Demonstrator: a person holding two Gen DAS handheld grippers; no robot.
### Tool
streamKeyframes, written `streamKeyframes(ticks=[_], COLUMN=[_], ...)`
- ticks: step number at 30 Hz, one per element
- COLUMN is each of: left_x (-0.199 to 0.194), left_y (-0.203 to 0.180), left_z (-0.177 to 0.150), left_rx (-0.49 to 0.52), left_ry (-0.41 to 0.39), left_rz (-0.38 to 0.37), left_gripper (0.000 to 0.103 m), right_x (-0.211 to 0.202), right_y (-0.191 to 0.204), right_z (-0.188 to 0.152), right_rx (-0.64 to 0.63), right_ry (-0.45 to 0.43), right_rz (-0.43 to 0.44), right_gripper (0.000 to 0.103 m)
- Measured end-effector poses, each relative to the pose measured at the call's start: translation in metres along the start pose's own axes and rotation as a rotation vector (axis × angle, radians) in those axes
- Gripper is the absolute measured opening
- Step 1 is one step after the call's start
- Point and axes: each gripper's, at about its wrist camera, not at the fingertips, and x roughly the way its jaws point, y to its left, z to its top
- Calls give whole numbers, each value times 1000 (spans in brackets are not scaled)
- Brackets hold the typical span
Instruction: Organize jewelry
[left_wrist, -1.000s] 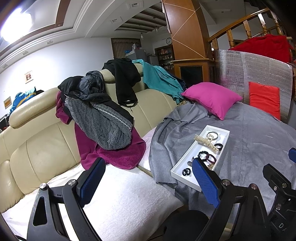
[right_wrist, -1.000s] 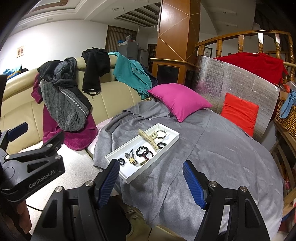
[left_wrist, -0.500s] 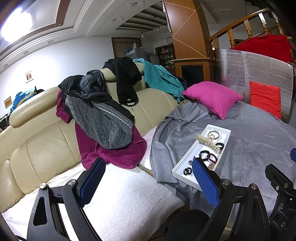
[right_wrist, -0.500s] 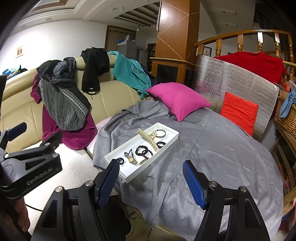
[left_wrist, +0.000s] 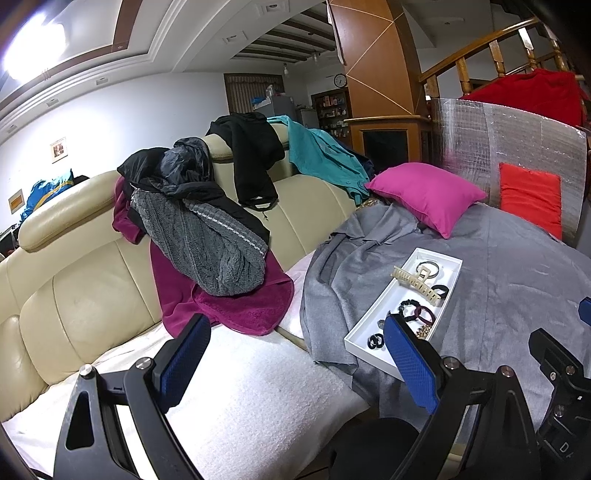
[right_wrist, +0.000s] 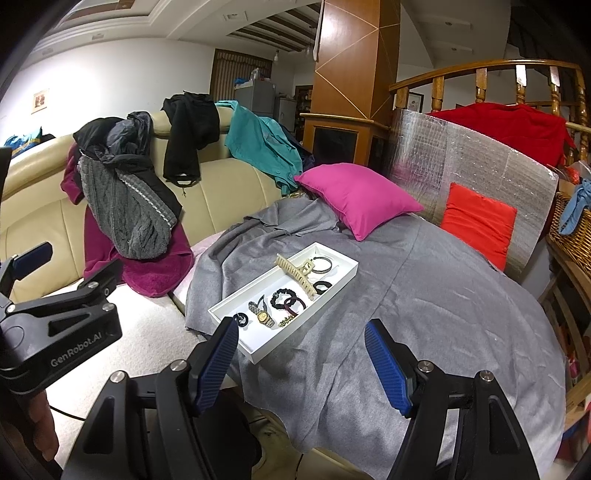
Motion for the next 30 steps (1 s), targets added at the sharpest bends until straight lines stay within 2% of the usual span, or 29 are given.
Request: streamKeyframes(ticks=[30], left_x=[1], left_y=[3], left_z=[0], left_rx=[-2], left_ry=[2], left_rz=[-1], left_gripper=[94], right_x=[6], right_y=[2], right_z=[-4], right_rx=[-12], right_ry=[6], right_rz=[3], right_gripper=[75])
